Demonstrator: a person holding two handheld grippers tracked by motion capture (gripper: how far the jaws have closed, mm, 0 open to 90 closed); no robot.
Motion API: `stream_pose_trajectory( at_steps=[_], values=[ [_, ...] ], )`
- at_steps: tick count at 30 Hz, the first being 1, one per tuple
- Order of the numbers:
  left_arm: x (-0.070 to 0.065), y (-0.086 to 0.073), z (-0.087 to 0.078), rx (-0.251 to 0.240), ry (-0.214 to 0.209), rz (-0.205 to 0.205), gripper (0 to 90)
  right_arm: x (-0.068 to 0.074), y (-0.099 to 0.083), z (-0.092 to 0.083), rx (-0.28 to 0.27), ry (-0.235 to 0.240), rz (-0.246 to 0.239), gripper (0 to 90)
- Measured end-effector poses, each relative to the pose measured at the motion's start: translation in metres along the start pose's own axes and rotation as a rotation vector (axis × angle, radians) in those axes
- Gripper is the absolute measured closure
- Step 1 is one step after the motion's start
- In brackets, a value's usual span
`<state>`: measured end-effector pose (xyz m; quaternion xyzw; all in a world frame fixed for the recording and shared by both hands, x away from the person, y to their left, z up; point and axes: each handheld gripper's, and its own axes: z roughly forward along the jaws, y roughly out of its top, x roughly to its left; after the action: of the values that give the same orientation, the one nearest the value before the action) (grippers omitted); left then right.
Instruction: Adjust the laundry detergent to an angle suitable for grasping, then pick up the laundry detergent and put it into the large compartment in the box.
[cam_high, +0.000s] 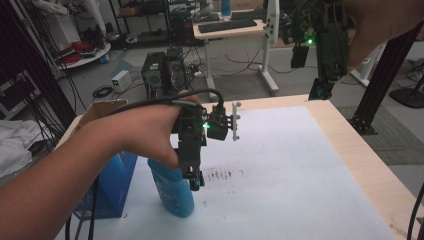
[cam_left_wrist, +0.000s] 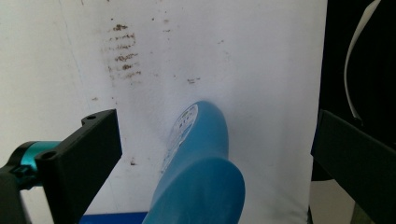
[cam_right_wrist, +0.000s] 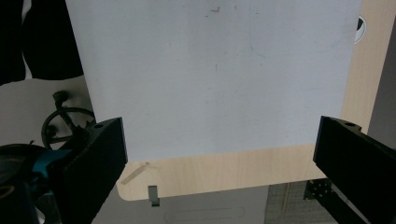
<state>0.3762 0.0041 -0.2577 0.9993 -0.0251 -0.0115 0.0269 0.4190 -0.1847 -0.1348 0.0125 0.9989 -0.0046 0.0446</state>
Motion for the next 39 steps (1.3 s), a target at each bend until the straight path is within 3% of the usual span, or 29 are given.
stream_pose_trajectory(
  at_steps=[9, 19, 39],
  values=[
    [-0.0045, 0.0000, -0.0015, -0.001, 0.009, -0.003, 1.7, 0.0067, 0.0028, -0.0019, -0.008, -0.004, -0.034, 1.9],
    [-0.0027, -0.0062, -0.0061, -0.015, 0.011, -0.016, 1.7, 0.0068, 0.0051, -0.0043, -0.019, -0.009, -0.032, 1.9],
    [0.0021, 0.0002, 0.0005, 0.008, -0.008, 0.032, 1.7, 0.0010, 0.0003, 0.0005, -0.018, -0.011, -0.016, 1.9]
  ],
)
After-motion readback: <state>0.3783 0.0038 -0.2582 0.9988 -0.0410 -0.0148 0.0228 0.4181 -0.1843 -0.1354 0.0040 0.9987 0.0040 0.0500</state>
